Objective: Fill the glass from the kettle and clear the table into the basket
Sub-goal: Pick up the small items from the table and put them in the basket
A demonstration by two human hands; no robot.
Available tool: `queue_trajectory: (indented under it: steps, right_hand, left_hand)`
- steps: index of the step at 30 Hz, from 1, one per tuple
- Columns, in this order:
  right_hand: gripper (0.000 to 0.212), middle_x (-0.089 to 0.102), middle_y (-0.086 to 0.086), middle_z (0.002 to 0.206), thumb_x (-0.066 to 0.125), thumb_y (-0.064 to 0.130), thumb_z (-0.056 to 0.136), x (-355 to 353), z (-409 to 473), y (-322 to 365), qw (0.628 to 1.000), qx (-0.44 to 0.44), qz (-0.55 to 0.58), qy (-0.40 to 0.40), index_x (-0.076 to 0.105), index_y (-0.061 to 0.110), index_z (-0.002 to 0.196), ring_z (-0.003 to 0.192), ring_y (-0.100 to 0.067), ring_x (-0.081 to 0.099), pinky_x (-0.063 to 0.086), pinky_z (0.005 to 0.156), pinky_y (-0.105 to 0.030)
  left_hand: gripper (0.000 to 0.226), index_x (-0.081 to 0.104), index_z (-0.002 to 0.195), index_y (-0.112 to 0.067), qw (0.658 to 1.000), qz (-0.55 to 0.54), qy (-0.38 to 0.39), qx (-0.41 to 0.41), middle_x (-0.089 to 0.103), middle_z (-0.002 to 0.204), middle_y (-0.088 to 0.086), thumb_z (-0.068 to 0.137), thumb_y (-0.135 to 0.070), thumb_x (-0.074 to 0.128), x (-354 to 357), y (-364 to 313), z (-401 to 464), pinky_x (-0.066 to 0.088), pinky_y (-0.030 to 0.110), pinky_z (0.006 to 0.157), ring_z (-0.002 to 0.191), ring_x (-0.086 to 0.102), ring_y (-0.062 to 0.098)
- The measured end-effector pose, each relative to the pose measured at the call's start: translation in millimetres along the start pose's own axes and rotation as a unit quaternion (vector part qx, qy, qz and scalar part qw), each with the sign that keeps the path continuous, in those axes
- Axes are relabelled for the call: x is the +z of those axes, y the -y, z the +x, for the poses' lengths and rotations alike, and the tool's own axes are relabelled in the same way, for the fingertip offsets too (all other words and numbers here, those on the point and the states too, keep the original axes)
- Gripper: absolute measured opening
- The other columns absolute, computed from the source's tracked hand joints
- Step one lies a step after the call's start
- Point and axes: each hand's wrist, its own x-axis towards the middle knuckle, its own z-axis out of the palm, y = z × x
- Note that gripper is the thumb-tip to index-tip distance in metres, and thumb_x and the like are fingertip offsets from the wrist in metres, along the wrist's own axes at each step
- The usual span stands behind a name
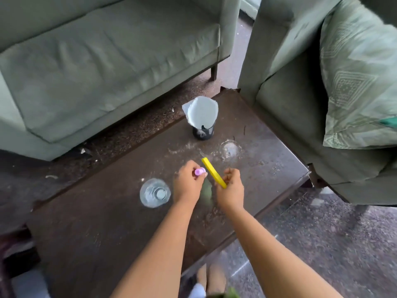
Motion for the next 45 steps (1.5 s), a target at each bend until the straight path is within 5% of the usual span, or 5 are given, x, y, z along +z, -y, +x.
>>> queue_trajectory:
  steps: [14, 21, 36, 40, 45]
  right_hand:
    - [0.014, 0.072, -0.011, 0.081, 0.068, 0.028, 0.087, 2.2, -179.5, 148.3, 0.991, -0.025, 0.097, 0.094, 0.07, 0.021, 0.075, 0.072, -0.019, 0.064, 0.049, 0.066, -0.028]
    - [0.01, 0.065, -0.002, 0.081, 0.066, 0.012, 0.087, 52.6, -244.9, 197.7, 0.984, -0.073, 0.031, 0.16, 0.071, 0.021, 0.088, 0.059, -0.015, 0.053, 0.043, 0.055, -0.022]
    - [0.029, 0.062, 0.001, 0.062, 0.087, 0.002, 0.062, 292.2, -458.7, 223.2, 0.957, -0.059, -0.064, 0.277, 0.063, 0.019, 0.063, 0.053, -0.009, 0.049, 0.044, 0.056, -0.022]
    - [0.025, 0.064, 0.005, 0.057, 0.088, 0.021, 0.063, 335.3, -498.0, 222.1, 0.958, -0.077, -0.102, 0.257, 0.063, 0.015, 0.063, 0.049, -0.007, 0.055, 0.04, 0.042, -0.015]
    - [0.028, 0.071, -0.005, 0.065, 0.084, 0.027, 0.071, 369.3, -509.6, 211.5, 0.959, -0.07, -0.109, 0.252, 0.06, 0.014, 0.066, 0.07, -0.02, 0.073, 0.058, 0.072, -0.032]
  left_hand:
    - [0.011, 0.061, 0.094, -0.005, 0.991, 0.114, -0.065, 0.017, 0.068, 0.086, 0.013, 0.09, -0.015, 0.057, -209.5, 0.7, -149.4, 0.042, 0.04, 0.072, 0.084, 0.057, 0.037]
    - [0.012, 0.059, 0.089, -0.006, 0.985, 0.105, -0.137, 0.01, 0.067, 0.087, 0.012, 0.091, -0.014, 0.051, -303.9, 27.3, -183.9, 0.044, 0.042, 0.074, 0.085, 0.055, 0.035]
    - [0.015, 0.064, 0.102, -0.018, 0.968, 0.149, -0.192, -0.066, 0.069, 0.103, 0.011, 0.09, -0.025, 0.059, -579.0, 245.1, -306.5, 0.049, 0.038, 0.077, 0.096, 0.062, 0.034]
    - [0.015, 0.068, 0.101, -0.015, 0.963, 0.114, -0.211, -0.12, 0.071, 0.101, 0.011, 0.088, -0.018, 0.062, -626.2, 306.3, -333.8, 0.046, 0.033, 0.076, 0.095, 0.064, 0.033]
    - [0.005, 0.068, 0.084, -0.016, 0.961, 0.05, -0.21, -0.173, 0.072, 0.088, 0.006, 0.083, -0.017, 0.063, -645.6, 351.8, -341.0, 0.044, 0.03, 0.067, 0.085, 0.064, 0.028]
